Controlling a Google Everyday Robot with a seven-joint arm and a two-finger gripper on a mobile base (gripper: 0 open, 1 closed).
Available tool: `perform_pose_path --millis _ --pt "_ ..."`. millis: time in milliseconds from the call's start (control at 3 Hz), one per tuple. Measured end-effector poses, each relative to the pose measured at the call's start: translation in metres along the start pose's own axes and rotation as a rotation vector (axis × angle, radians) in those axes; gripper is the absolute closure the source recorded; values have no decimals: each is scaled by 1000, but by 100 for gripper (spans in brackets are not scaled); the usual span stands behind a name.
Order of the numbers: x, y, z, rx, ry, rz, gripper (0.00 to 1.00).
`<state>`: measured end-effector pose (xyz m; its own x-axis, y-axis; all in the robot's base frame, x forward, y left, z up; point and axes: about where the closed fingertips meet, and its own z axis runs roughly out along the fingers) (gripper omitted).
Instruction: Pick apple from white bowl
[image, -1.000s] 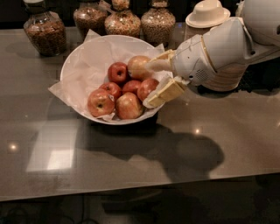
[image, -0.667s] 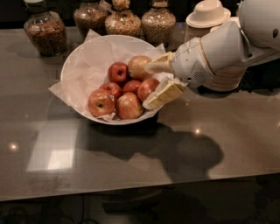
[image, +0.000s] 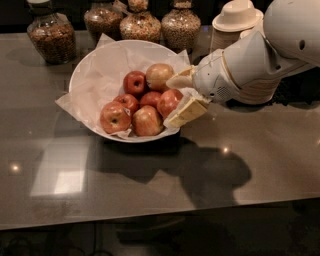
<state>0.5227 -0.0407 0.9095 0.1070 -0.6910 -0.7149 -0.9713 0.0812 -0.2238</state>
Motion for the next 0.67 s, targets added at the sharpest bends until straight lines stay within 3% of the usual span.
perform_pose_path --millis 667 --pt "8 0 6 -3 43 11 35"
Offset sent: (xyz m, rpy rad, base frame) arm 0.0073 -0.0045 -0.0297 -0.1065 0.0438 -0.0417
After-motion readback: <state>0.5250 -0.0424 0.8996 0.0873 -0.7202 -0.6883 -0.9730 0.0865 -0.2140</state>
